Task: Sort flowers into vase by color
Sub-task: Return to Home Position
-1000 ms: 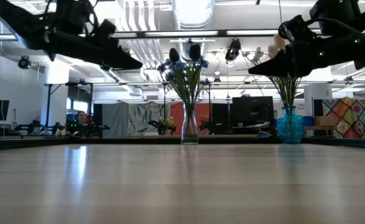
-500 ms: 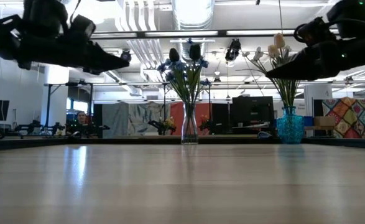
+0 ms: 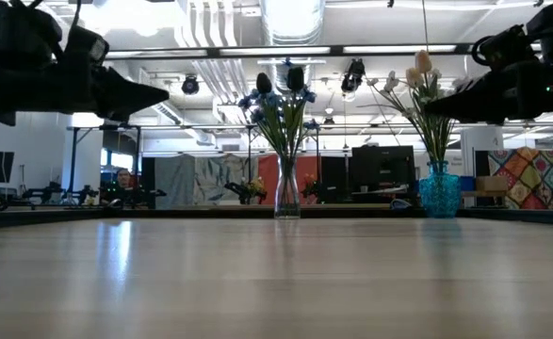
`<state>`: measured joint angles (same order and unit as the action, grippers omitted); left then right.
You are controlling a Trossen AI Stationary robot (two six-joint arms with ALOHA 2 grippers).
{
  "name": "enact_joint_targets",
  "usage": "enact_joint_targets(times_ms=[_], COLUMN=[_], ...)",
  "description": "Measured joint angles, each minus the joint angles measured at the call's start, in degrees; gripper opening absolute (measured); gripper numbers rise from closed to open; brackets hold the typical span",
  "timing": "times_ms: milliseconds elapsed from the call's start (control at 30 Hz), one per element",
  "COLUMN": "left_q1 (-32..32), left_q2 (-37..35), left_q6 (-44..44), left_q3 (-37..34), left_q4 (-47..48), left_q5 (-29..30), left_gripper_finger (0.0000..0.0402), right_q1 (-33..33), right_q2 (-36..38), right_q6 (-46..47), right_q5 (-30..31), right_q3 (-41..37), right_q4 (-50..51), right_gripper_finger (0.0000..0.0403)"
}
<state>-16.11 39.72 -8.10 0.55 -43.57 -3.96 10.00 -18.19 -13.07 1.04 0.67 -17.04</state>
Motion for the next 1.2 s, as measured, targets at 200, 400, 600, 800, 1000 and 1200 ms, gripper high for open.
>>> enact_joint_targets(times_ms=[200, 400, 600, 800, 1000, 1200], left_q1=[0.8, 0.8, 0.8, 0.8, 0.8, 0.8], left_q2=[-4.1, -9.3, -18.2, -29.6, -39.7, -39.8], left_q6=[-0.3, -1.0, -0.8, -1.3, -1.3, -1.5], left_q3=[0.0, 0.0, 0.0, 0.0, 0.0, 0.0], left_q4=[4.1, 8.6, 17.1, 25.4, 35.4, 37.1], left_q5=[0.0, 0.0, 0.3, 2.8, 3.6, 4.8], left_gripper_finger=[0.0, 0.0, 0.0, 0.0, 0.0, 0.0], right_q1=[0.0, 0.0, 0.0, 0.0, 0.1, 0.2], right_q2=[6.3, 12.9, 18.2, 18.2, 18.2, 18.0], right_q6=[-0.1, -0.9, -1.1, -1.5, -2.5, -2.8], right_q5=[0.0, 0.4, 0.5, 0.5, 0.6, 2.6], right_q3=[0.0, 0.0, 0.0, 0.0, 0.0, -0.1], right_q4=[4.8, 9.7, 14.4, 14.3, 13.9, 12.7], right_gripper_finger=[0.0012, 0.0012, 0.0012, 0.0012, 0.0012, 0.0012])
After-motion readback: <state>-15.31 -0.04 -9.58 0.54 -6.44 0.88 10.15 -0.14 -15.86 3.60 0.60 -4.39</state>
